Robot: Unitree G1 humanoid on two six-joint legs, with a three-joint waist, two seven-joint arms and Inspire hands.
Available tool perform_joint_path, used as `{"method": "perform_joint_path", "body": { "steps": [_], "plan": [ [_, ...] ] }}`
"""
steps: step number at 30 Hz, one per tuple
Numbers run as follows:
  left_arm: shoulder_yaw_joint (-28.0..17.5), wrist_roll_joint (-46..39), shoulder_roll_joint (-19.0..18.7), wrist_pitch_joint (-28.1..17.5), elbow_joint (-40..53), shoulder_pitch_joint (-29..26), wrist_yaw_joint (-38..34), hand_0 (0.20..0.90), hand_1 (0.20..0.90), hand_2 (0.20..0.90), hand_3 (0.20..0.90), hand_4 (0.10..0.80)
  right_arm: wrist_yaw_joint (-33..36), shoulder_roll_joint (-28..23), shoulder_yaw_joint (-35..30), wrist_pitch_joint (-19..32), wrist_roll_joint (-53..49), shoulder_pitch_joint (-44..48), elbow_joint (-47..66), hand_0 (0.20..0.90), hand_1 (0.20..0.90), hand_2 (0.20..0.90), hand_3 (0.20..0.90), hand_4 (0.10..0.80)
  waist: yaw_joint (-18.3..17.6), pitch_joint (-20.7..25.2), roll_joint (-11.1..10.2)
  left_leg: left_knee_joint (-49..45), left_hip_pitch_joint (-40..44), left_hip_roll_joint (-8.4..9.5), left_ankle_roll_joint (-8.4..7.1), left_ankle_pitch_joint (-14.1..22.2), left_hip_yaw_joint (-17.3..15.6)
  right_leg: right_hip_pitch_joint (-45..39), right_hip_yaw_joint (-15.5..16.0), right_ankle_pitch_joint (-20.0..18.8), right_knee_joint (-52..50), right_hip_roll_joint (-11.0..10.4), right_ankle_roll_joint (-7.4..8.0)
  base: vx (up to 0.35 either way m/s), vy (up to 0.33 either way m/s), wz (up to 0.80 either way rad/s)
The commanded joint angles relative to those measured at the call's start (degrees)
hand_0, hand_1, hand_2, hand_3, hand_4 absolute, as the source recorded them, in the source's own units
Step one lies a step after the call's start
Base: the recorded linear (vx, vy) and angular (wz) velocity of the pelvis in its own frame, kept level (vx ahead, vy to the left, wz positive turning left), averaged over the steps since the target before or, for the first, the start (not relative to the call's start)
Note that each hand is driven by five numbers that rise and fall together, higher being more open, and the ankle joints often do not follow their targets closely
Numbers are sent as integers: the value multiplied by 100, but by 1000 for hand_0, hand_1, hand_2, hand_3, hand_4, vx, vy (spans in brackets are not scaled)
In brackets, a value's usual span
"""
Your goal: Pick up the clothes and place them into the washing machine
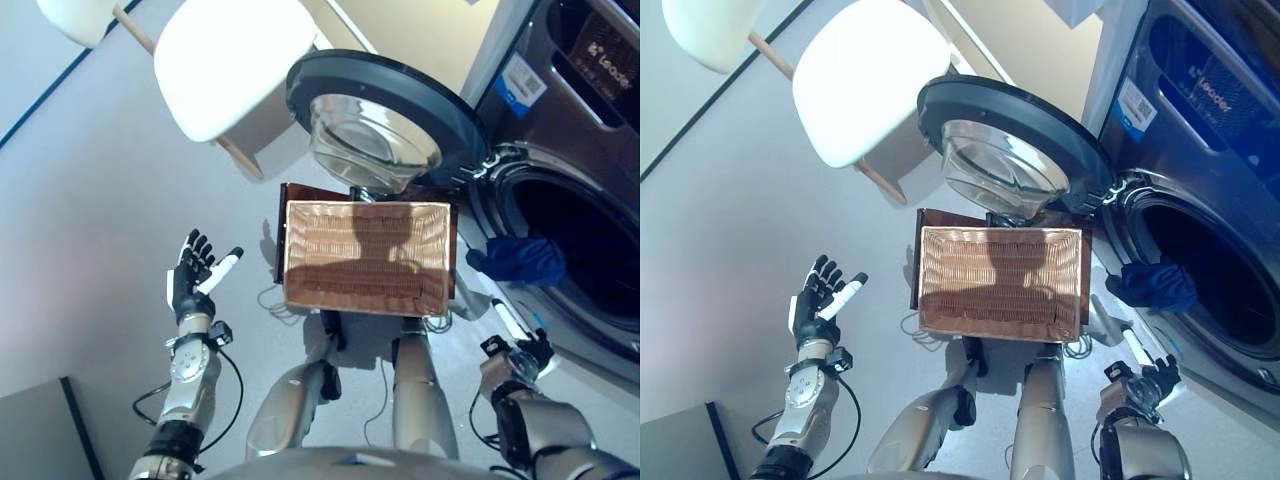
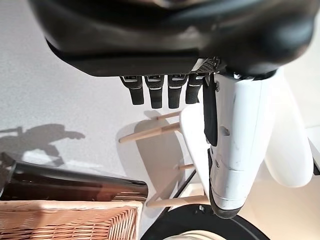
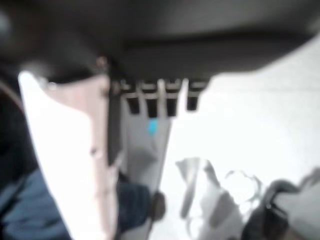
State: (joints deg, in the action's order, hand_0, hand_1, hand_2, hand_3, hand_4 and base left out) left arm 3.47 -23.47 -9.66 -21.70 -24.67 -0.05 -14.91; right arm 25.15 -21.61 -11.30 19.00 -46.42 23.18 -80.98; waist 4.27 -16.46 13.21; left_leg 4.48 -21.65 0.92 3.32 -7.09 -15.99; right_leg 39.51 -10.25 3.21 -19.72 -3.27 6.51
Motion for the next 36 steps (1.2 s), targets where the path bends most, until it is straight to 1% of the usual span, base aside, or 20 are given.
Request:
{"method": "perform_joint_path", "body": {
  "steps": [1, 7, 12, 13, 16, 19, 25, 30, 36],
  "plan": [
    [-126, -22, -142, -482, 299, -28, -119, 900, 900, 900, 900, 800, 507, -259, -49, 306, -74, -72, -263, 900, 900, 900, 900, 800, 188, 201, 90, -143, -415, 68, -244, 164, 253, 126, 310, -444, 203, 47, -485, 9, 16, 6],
    [-151, -39, -162, -488, 296, -26, -154, 900, 900, 900, 900, 800, 733, -383, -133, 228, 102, -123, -318, 900, 900, 900, 900, 800, 212, 215, 149, -10, -358, 107, -250, 110, 289, 109, 318, -408, 195, 23, -485, 19, 19, 4],
    [-177, -1, -203, -529, 282, -11, -198, 900, 900, 900, 900, 800, 1088, -847, -283, 231, 495, -104, -87, 900, 900, 900, 900, 800, 217, 212, 199, 12, -314, 122, -261, 99, 312, 87, 315, -350, 133, 7, -483, 22, -1, 5],
    [-175, 0, -199, -529, 282, -13, -198, 900, 900, 900, 900, 800, 1092, -851, -285, 228, 500, -103, -84, 900, 900, 900, 900, 800, 218, 211, 203, 12, -314, 122, -261, 99, 312, 87, 315, -348, 131, 7, -483, 0, 0, 0],
    [-198, 18, -235, -557, 345, 24, -194, 900, 900, 900, 900, 800, 1255, -1208, -365, 162, 739, -21, 8, 900, 900, 900, 900, 800, 235, 207, 260, 15, -325, 126, -262, 96, 307, 119, 294, -329, 100, 2, -488, 0, 0, 0],
    [-208, 26, -249, -589, 312, -9, -201, 900, 900, 900, 900, 800, 1291, -1560, -442, 94, 920, 46, 160, 900, 900, 900, 900, 800, 244, 190, 302, 11, -345, 115, -272, 91, 270, 164, 261, -307, 81, 14, -487, 16, -26, -5],
    [-142, -28, -246, -613, 367, -39, -121, 900, 900, 900, 900, 800, 1357, -1962, -470, -7, 1113, 203, 147, 900, 900, 900, 900, 800, 289, 203, 359, -3, -393, 69, -286, 80, 233, 244, 216, -276, 18, 44, -496, 10, -24, -4],
    [-84, -44, -245, -617, 442, -55, -81, 900, 900, 900, 900, 800, 1337, -2048, -482, 8, 1083, 263, 96, 900, 900, 900, 900, 800, 323, 210, 400, -8, -448, 34, -297, 68, 233, 309, 231, -262, 7, 58, -496, 0, -19, -1],
    [-53, -28, -242, -606, 629, -77, -85, 900, 900, 900, 900, 800, 1242, -1909, -490, 101, 860, 249, -19, 900, 900, 900, 900, 800, 329, 163, 454, -225, -631, 14, -268, 164, 174, 516, 229, -253, -109, 89, -525, -7, -2, 0]
  ]
}}
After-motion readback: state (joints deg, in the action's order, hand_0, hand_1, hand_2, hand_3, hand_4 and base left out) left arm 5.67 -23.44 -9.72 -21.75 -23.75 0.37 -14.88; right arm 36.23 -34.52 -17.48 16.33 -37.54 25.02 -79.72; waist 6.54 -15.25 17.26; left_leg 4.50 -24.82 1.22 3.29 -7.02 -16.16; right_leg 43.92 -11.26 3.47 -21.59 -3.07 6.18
